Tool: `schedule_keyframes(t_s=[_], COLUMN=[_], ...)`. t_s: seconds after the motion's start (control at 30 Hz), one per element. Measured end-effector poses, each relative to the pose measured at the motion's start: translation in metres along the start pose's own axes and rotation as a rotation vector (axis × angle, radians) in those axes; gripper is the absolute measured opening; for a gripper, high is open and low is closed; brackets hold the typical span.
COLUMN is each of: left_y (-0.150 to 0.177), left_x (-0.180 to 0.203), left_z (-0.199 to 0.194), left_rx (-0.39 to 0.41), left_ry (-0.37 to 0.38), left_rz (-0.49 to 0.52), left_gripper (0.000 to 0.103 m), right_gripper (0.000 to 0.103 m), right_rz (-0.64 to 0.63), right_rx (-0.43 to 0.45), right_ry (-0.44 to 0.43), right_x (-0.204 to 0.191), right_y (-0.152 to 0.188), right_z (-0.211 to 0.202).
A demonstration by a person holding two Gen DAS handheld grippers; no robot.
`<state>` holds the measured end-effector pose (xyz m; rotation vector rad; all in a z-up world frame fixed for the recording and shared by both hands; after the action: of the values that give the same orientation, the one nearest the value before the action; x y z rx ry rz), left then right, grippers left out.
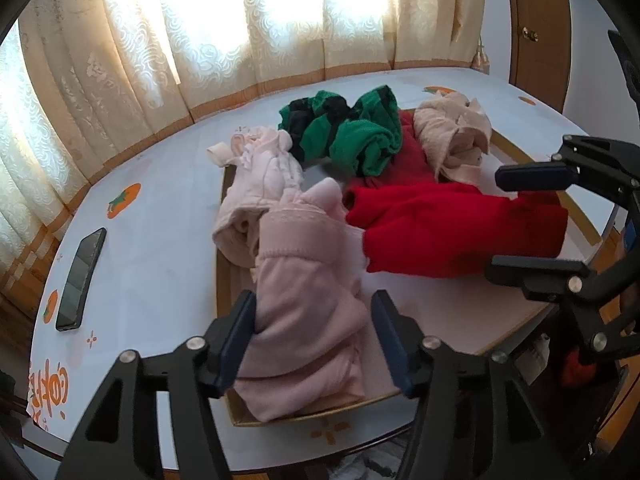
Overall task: Take underwear out of drawer
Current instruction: 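Lower and release the light pink garment with the left tool while the right tool releases the red one, then lower both open tools from the tray down into the open drawer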
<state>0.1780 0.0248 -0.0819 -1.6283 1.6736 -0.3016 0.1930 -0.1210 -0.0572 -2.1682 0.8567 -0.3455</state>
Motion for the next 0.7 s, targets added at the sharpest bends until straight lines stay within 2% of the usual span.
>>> schedule_keyframes(t_s=[0.2,0.37,0.7], left_y=[0.002,0.005,0.016], left_x=[0.000,-0.002,-0.003], left_z=[-0.003,-0.007,-0.012], left_rx=[0.004,0.011,0.017], left_ry=[-0.004,-0.004,-0.003], left_rz=[0.002,-0.013,-0.033], left_gripper=[0.064,0.071,0.073], right_gripper=[0.065,0.065,0.065], right_rz=[0.000,0.003,0.005], right_rx=[0.000,0.007,0.027], right_ry=[-0.004,-0.006,-0.016], right_x=[-0.003,-0.003,-0.010], right_y=[0.001,0.003,0.007], right_z=[0.000,-0.001,-0.011])
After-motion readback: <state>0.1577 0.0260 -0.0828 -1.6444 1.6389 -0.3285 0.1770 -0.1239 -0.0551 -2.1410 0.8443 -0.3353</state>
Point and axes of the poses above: each gripper's, at about its wrist camera, not at the fingertips, and z roughly the way its jaws point, x to its right, y to its underside, the point moved 6 cm from there along z, roughly the way its jaws point, and after that the axes turned 15 degrees about -y, right-handed, at the moved point
